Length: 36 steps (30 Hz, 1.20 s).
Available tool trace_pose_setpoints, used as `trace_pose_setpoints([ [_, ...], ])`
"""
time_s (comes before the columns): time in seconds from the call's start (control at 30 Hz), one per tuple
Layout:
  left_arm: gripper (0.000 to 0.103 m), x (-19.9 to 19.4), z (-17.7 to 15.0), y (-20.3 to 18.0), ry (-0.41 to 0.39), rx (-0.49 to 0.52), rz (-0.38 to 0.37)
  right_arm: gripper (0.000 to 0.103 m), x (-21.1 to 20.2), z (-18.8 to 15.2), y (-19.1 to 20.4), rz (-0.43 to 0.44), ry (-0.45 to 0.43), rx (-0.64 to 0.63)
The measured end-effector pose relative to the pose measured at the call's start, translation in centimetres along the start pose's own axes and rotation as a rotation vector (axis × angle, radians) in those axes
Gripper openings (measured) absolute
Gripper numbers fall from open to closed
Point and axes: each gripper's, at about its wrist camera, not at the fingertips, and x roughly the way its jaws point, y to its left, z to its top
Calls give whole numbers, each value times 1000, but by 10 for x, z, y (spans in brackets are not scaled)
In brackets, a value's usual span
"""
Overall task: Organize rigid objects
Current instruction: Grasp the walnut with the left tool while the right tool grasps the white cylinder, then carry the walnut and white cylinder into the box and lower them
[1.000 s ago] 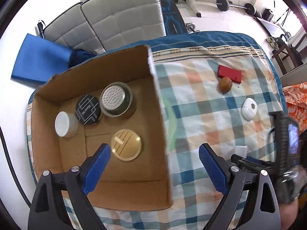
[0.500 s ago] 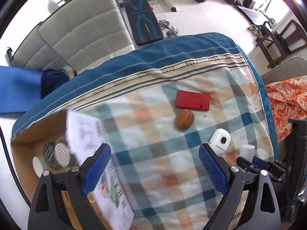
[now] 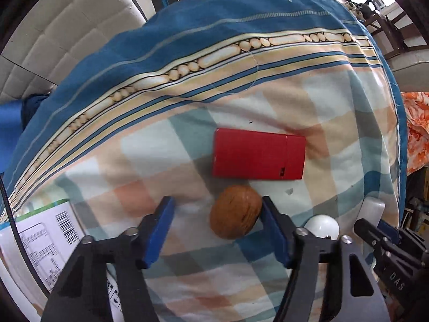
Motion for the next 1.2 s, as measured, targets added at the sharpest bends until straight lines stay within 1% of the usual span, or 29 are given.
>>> trace_pose_setpoints([
  [0.1,55,3,0,-6,-17,13,24,35,8,1,-1,-2,18,11],
  [0.17,41,0,-3,-10,-34,25,27,35,14,4,-2,-2,31,16],
  [0.2,32,-2,-4,-12,-41,27,32,35,15,6,-3,-3,34,16],
  [0.37,32,-13,-13,-12,-57,9,27,34,14,6,-5,1,30,11],
  [0.47,32,-27,-23,-9,-80,0,19,34,4,-4,-1,10,18,-12],
  [0.57,32,-45,-37,-6,-105,-20,-9,34,-10,-18,7,34,-1,-41],
  [0.63,32,-59,-51,-2,-129,-34,-25,34,-22,-28,13,55,-17,-61],
  [0.77,32,-92,-82,11,-186,-70,-61,34,-45,-48,29,66,-55,-102],
  [0.9,32,-125,-109,37,-254,-104,-75,34,-69,-73,50,81,-92,-152],
  [0.97,32,-137,-115,47,-275,-117,-74,34,-80,-86,64,91,-105,-181],
  [1.03,32,-148,-131,61,-295,-141,-88,34,-89,-100,80,101,-119,-208],
  [1.17,32,-164,-164,86,-330,-195,-120,34,-106,-132,126,119,-135,-267],
  [1.2,32,-169,-176,99,-340,-214,-129,34,-109,-141,138,124,-138,-287],
])
